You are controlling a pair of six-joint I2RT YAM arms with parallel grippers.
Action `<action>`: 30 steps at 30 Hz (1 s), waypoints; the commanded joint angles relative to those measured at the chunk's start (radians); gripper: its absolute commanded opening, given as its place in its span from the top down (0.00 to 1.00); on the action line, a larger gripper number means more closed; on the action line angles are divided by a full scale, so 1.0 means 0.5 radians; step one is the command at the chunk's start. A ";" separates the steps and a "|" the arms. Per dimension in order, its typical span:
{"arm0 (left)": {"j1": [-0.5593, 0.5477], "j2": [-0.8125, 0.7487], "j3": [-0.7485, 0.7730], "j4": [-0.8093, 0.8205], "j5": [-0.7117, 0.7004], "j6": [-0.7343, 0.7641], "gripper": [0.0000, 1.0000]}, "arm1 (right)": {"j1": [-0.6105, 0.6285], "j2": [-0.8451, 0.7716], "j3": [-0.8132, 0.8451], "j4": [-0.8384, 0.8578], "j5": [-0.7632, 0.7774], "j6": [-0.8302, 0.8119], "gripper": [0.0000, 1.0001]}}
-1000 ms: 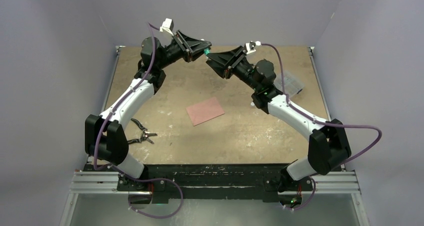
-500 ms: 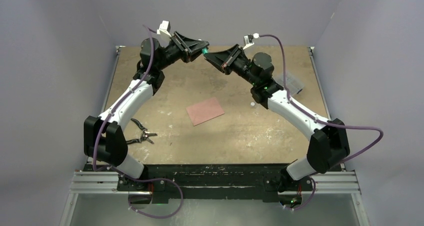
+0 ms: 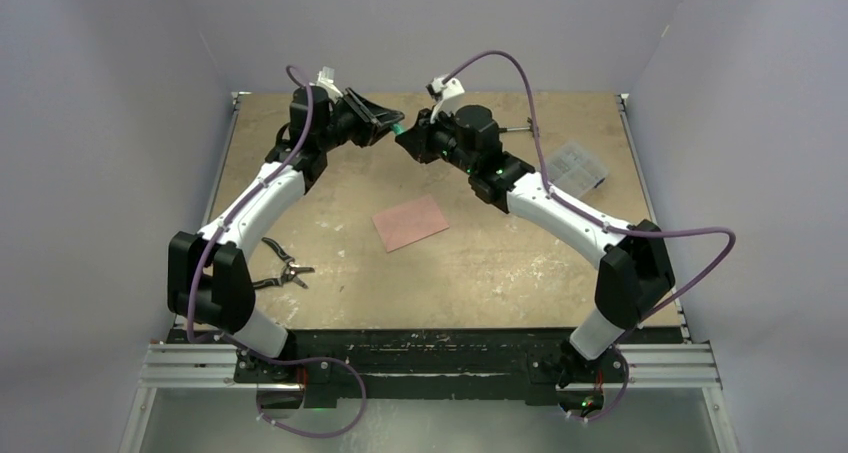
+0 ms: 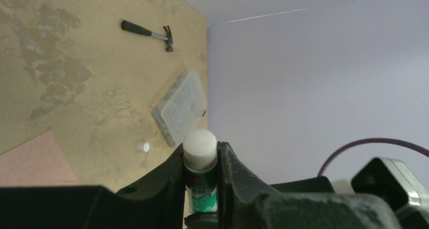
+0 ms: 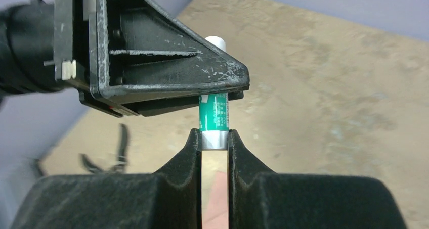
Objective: Place the letter into the envelope and seal it
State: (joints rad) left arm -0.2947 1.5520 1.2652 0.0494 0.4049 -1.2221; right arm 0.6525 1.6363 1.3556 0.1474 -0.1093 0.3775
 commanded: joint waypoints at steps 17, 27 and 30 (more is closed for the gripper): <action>-0.046 -0.144 0.089 0.460 0.300 0.301 1.00 | -0.283 -0.704 -0.580 0.700 -0.350 1.625 0.21; -0.049 -0.153 -0.010 0.857 0.417 -0.274 1.00 | -0.250 -0.419 -0.789 1.441 -0.597 2.230 0.30; -0.052 -0.159 -0.004 0.806 0.406 -0.270 1.00 | -0.251 -0.387 -0.810 1.659 -0.608 2.261 0.36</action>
State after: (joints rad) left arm -0.3176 1.5116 1.2644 0.3897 0.5888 -1.2930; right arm 0.5205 1.4681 0.9436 0.7120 -0.3702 1.4006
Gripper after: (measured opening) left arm 0.211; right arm 0.668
